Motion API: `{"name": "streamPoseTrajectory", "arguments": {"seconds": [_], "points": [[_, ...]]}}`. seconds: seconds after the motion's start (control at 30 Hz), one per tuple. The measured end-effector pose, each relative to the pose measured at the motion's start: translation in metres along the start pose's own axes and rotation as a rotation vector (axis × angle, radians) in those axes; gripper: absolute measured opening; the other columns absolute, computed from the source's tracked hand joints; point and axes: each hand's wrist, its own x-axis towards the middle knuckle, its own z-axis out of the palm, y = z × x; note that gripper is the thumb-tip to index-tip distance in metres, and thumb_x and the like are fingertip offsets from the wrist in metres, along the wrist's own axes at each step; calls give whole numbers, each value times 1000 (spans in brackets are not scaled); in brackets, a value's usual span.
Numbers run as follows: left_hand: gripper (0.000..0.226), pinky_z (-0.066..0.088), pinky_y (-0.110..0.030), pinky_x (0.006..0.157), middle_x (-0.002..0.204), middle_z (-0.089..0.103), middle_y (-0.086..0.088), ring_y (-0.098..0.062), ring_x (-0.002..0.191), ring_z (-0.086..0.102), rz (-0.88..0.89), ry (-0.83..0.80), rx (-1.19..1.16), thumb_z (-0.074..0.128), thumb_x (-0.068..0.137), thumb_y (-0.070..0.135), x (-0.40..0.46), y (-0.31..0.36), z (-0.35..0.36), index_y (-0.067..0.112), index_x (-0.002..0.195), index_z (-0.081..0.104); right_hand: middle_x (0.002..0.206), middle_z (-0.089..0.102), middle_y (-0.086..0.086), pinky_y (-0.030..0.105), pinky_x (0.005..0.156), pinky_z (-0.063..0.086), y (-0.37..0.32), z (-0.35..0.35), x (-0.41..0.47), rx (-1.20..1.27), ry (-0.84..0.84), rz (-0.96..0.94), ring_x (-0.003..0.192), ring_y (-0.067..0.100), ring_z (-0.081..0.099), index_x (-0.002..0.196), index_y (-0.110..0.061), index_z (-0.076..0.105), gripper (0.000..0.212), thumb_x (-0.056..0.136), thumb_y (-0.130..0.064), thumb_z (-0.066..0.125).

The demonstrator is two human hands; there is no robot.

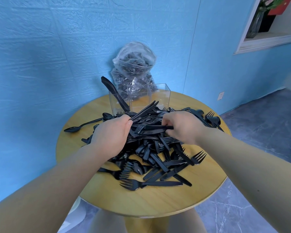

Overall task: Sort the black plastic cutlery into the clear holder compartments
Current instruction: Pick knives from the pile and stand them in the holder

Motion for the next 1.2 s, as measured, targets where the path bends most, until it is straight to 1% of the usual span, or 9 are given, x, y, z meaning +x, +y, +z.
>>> {"name": "streamPoseTrajectory", "arguments": {"seconds": [0.23, 0.33, 0.47, 0.53, 0.6, 0.73, 0.93, 1.1, 1.2], "points": [[30, 35, -34, 55, 67, 49, 2, -21, 63, 51, 16, 14, -20, 23, 102, 32, 1, 10, -2, 16, 87, 43, 79, 60, 5, 32, 59, 42, 9, -14, -11, 20, 20, 143, 74, 26, 55, 93, -16, 49, 11, 95, -10, 39], [29, 40, -36, 55, 64, 49, 1, -22, 60, 51, 32, 22, -38, 22, 102, 32, 1, 14, -6, 17, 90, 44, 62, 48, 3, 31, 50, 30, 7, -19, -12, 124, 105, 181, 59, 21, 44, 70, -17, 40, 32, 101, -25, 36], [28, 28, -33, 49, 61, 45, 4, -17, 56, 46, 23, 24, -24, 22, 103, 32, 2, 19, -13, 18, 86, 40, 54, 37, 2, 31, 48, 25, -5, -29, -9, 220, 223, 206, 52, 19, 33, 60, -13, 36, 42, 100, -25, 39], [29, 26, -32, 48, 61, 45, 4, -17, 56, 46, 9, 28, -10, 22, 103, 32, 3, 20, -17, 18, 84, 38, 56, 46, 5, 32, 51, 34, -11, -36, -7, 241, 283, 233, 54, 22, 39, 67, -8, 48, 34, 97, -22, 40], [30, 30, -32, 49, 64, 47, 2, -19, 60, 50, -6, 23, -9, 21, 103, 34, 4, 20, -20, 18, 84, 38, 70, 64, 7, 34, 59, 46, -16, -42, -3, 309, 313, 266, 59, 23, 51, 87, -10, 61, 23, 93, -17, 41], [34, 40, -33, 55, 68, 51, 2, -19, 63, 53, -17, -7, -33, 21, 100, 45, 5, 21, -26, 19, 97, 44, 74, 64, 2, 25, 52, 42, -23, -44, 7, 841, 303, 383, 48, 13, 45, 112, -16, 59, 27, 90, -8, 46], [46, 48, -41, 69, 77, 54, 3, -21, 73, 56, 1, -48, -54, 19, 94, 58, 5, 23, -31, 20, 101, 44, 79, 62, 11, 20, 56, 55, -40, -41, 10, 1420, 127, 384, 55, 13, 63, 93, -8, 58, 7, 92, -14, 61], [31, 39, -35, 57, 72, 50, 5, -17, 64, 52, 52, -70, -29, 26, 99, 47, 5, 24, -28, 20, 92, 37, 68, 65, 9, 19, 55, 56, -49, -41, 14, 1591, 141, 384, 59, 14, 67, 91, -5, 59, 14, 91, -18, 62], [26, 33, -34, 53, 68, 46, 4, -17, 60, 48, 82, -92, -50, 26, 102, 39, 5, 23, -28, 19, 89, 35, 76, 66, 9, 18, 56, 56, -51, -39, 15, 1559, 159, 382, 61, 14, 64, 89, -7, 59, 14, 91, -20, 62]]}}
